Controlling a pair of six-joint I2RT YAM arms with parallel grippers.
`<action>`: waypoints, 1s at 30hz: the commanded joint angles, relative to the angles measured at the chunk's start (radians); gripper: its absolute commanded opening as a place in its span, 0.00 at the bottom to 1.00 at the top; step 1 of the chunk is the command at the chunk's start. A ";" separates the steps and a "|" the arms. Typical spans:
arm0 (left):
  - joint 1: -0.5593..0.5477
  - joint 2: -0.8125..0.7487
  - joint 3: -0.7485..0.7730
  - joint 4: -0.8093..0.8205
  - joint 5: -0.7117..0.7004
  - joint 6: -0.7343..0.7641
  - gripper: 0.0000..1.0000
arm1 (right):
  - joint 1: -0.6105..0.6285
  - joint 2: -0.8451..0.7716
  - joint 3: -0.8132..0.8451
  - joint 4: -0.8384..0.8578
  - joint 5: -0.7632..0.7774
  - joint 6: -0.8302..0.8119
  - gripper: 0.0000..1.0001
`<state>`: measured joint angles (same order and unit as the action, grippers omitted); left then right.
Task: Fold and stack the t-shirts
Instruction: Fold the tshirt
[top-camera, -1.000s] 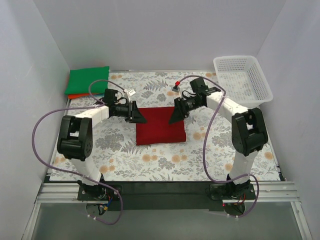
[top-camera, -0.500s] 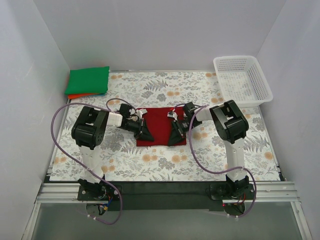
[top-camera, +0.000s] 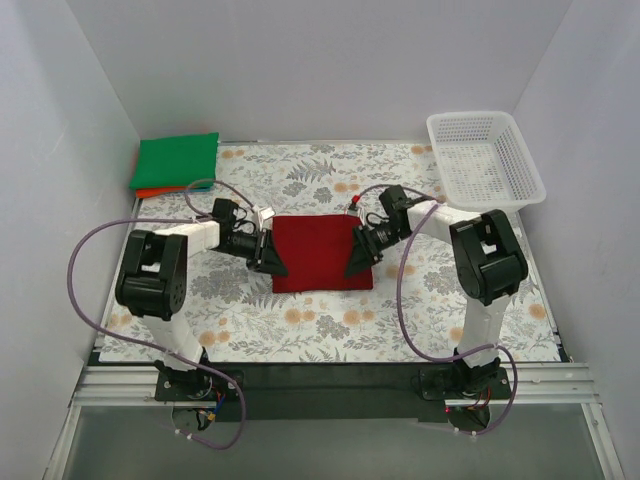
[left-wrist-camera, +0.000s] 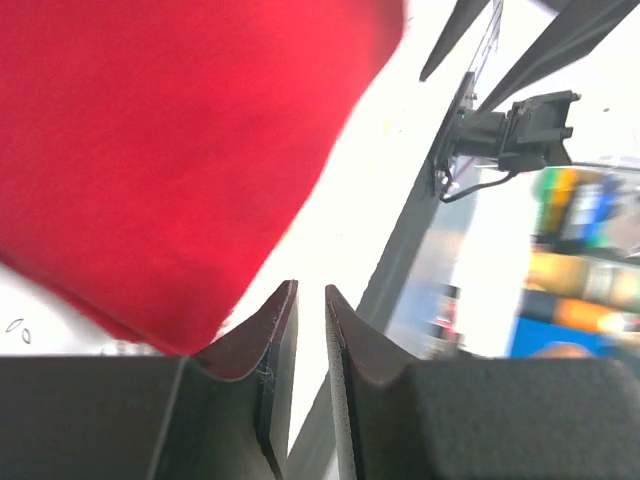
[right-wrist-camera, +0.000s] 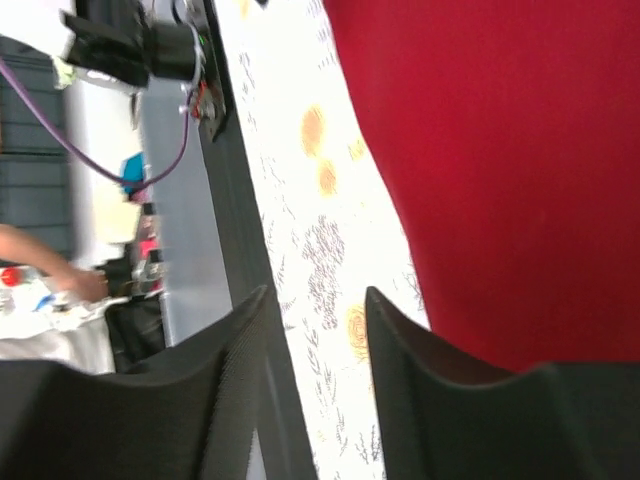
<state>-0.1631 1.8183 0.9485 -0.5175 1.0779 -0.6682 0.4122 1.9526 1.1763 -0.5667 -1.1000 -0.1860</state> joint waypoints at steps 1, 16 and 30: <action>-0.003 -0.125 0.088 0.019 -0.032 0.043 0.16 | -0.027 -0.093 0.168 -0.038 0.014 -0.024 0.51; 0.036 0.343 0.418 0.453 -0.121 -0.361 0.20 | -0.125 0.399 0.575 0.212 0.066 0.206 0.46; 0.191 0.241 0.270 0.473 0.008 -0.346 0.22 | -0.210 0.248 0.421 0.235 0.055 0.189 0.42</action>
<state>0.0067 2.1986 1.2495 -0.0029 1.1015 -1.0866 0.2203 2.3314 1.6238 -0.3374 -1.0855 0.0250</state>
